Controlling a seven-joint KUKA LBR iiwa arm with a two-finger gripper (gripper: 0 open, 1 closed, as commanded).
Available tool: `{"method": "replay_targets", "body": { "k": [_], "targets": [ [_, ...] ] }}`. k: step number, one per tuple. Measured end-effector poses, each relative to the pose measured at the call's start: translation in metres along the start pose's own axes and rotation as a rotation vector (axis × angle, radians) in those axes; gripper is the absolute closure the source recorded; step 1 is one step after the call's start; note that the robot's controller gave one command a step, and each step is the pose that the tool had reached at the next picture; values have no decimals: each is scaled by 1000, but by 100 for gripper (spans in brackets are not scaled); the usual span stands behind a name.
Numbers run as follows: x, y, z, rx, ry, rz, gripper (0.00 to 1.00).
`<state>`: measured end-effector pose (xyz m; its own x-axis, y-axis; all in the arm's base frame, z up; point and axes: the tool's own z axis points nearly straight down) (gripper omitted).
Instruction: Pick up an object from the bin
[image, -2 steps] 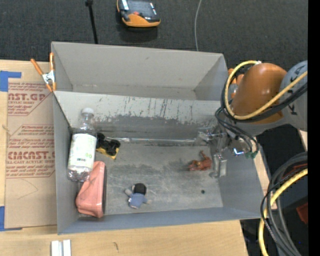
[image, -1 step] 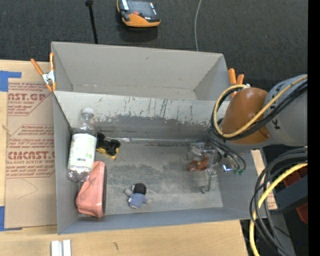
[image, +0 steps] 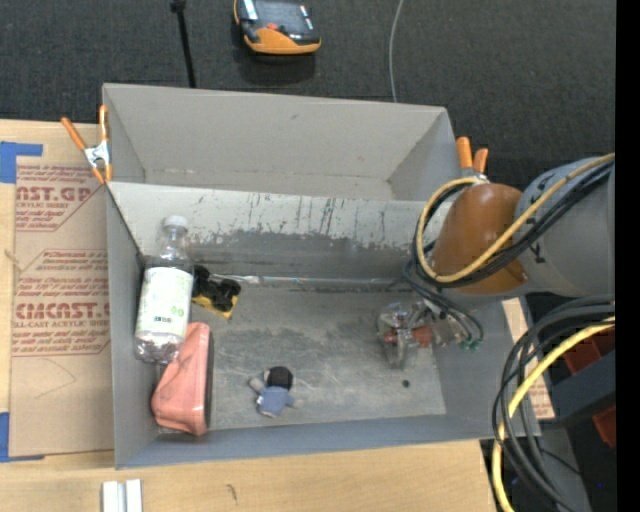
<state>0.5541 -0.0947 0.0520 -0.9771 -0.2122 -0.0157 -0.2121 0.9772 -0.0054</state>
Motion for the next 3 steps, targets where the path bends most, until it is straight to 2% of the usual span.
{"method": "replay_targets", "body": {
  "k": [3],
  "targets": [
    [0, 1, -9, -2, 7, -12, 100]
  ]
}}
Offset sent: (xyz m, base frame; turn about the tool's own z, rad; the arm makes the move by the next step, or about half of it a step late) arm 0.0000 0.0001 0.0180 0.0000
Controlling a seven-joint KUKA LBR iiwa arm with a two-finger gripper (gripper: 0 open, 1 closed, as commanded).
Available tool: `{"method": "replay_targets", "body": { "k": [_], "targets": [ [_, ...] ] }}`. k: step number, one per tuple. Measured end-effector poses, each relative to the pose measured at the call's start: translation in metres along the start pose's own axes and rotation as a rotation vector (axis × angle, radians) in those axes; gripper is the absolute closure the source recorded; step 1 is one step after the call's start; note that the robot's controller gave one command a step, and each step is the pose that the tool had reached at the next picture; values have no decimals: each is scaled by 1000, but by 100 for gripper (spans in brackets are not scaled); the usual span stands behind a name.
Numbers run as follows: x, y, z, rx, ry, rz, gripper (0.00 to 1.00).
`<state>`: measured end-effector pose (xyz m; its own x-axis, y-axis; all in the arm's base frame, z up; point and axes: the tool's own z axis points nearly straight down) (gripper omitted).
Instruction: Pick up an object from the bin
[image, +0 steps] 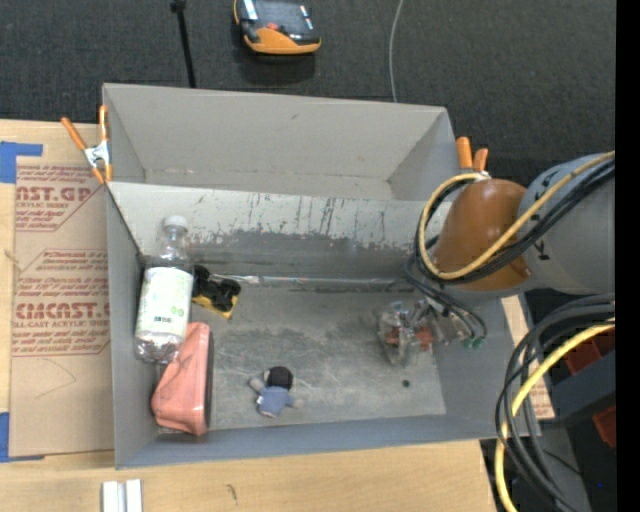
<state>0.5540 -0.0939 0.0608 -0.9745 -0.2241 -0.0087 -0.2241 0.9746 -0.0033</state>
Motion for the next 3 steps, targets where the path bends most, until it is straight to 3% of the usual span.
{"method": "replay_targets", "body": {
  "k": [1, 3],
  "targets": [
    [2, 1, -8, -4, 9, 0, 100],
    [0, 1, -38, -2, 7, -1, 100]
  ]
}}
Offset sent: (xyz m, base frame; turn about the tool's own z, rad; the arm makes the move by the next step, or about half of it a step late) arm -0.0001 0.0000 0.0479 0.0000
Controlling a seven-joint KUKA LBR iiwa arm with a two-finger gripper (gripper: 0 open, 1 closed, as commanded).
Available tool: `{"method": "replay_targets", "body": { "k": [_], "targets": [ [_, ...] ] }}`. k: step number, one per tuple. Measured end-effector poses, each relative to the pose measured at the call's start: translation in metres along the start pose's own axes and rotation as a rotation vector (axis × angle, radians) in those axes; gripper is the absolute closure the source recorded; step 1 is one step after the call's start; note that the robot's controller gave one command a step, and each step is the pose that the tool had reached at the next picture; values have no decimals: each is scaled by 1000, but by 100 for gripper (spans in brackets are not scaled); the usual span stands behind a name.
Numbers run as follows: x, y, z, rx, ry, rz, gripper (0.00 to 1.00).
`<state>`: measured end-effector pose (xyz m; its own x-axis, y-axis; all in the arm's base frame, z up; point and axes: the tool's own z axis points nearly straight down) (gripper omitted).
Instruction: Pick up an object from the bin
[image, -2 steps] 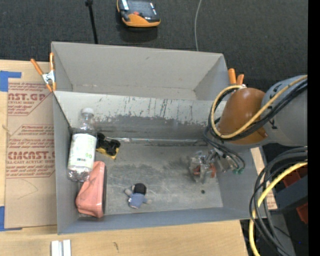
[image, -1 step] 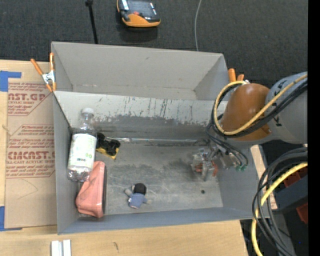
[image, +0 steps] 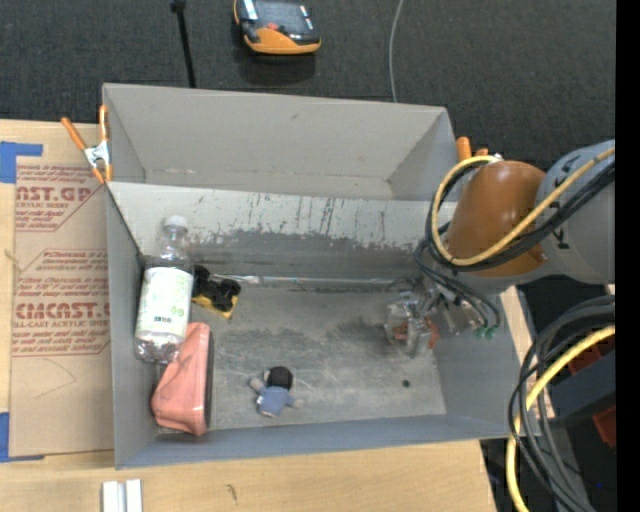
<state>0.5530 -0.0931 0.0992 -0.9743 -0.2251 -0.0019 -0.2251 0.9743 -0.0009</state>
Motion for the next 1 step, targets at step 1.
{"method": "replay_targets", "body": {
  "k": [1],
  "targets": [
    [0, 0, -8, 1, -1, 0, 100]
  ]
}}
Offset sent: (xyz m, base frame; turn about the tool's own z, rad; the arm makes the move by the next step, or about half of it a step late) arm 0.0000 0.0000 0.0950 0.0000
